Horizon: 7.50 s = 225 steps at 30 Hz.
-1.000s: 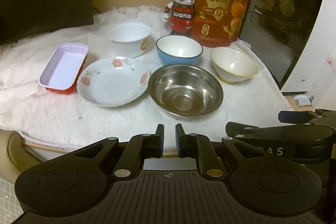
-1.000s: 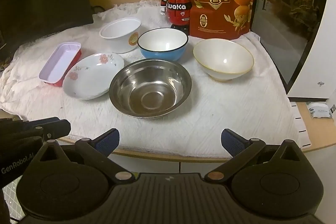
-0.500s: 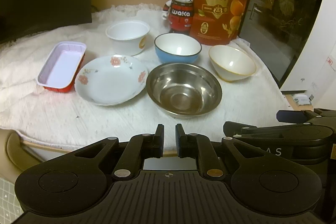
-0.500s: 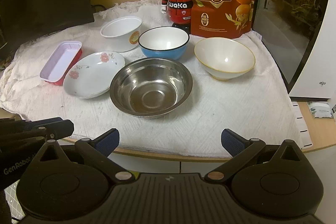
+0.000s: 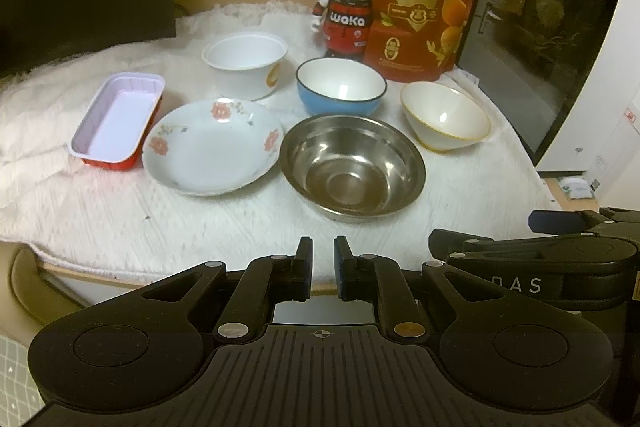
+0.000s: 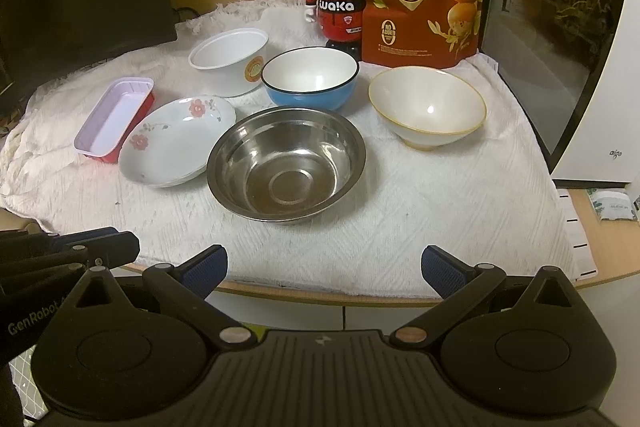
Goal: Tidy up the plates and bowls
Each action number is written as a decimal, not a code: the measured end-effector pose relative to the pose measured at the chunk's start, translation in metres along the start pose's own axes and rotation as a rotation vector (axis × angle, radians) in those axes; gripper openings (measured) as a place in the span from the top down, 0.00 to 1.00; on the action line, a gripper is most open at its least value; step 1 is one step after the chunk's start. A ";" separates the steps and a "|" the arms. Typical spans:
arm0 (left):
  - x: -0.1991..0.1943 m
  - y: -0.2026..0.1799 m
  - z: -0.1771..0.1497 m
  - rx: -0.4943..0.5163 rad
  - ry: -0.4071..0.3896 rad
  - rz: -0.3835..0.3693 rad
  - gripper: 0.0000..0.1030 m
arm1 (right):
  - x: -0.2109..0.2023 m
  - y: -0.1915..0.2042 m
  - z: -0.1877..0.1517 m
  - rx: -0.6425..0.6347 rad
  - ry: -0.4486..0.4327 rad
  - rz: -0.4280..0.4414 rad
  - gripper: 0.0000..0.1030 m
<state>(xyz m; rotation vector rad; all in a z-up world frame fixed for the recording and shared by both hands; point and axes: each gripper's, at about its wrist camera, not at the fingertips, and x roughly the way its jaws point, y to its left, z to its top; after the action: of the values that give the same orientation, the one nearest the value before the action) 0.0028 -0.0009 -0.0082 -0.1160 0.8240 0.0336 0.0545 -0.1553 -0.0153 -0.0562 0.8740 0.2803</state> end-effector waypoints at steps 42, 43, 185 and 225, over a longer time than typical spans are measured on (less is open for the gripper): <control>0.002 0.007 -0.003 -0.009 0.012 -0.005 0.87 | 0.004 0.005 0.000 0.003 0.017 0.000 0.00; 0.002 0.007 -0.003 -0.009 0.012 -0.005 0.87 | 0.005 0.005 0.001 0.005 0.017 -0.001 0.00; 0.182 0.206 0.115 -0.366 0.219 0.028 0.81 | 0.214 0.106 0.143 -0.252 0.109 0.277 0.46; 0.199 0.208 0.101 -0.419 0.291 0.001 0.61 | 0.228 0.086 0.137 -0.068 0.223 0.272 0.43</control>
<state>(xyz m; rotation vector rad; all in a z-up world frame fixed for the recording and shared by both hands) 0.1960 0.2146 -0.1048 -0.5253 1.0990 0.1944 0.2727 0.0002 -0.0960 -0.0316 1.0952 0.5661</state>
